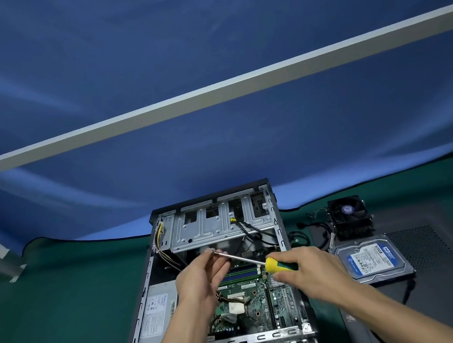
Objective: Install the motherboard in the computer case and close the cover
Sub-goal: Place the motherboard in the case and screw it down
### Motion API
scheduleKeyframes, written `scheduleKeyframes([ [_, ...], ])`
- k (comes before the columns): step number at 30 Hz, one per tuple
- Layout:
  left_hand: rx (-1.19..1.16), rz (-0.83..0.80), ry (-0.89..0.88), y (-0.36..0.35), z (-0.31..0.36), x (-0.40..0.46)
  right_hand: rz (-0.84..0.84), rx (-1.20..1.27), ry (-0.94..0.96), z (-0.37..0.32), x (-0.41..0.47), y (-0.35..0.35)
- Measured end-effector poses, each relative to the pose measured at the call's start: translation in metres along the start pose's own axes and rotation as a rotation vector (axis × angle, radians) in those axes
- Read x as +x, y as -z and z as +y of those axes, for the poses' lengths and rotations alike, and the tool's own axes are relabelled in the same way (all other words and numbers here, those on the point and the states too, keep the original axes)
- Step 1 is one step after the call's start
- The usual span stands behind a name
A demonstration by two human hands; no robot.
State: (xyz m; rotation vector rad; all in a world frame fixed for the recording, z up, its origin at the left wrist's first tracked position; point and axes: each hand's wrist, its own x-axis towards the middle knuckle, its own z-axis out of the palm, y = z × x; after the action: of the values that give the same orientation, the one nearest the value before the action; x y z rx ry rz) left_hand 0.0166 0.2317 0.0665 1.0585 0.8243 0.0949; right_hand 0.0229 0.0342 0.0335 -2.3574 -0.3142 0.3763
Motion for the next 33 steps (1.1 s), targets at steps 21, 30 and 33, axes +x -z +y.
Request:
scheduleKeyframes([
  [21, -0.311, 0.191, 0.111, 0.04, 0.022, 0.045, 0.251, 1.036, -0.208, -0.074, 0.057, -0.011],
  [30, -0.245, 0.061, 0.307, 0.069, 0.026, 0.088, 0.375, 0.787, -0.19, -0.098, 0.072, -0.044],
  [33, -0.147, -0.042, 0.335, 0.077, 0.028, 0.1, 0.398, 0.763, -0.196, -0.102, 0.078, -0.05],
])
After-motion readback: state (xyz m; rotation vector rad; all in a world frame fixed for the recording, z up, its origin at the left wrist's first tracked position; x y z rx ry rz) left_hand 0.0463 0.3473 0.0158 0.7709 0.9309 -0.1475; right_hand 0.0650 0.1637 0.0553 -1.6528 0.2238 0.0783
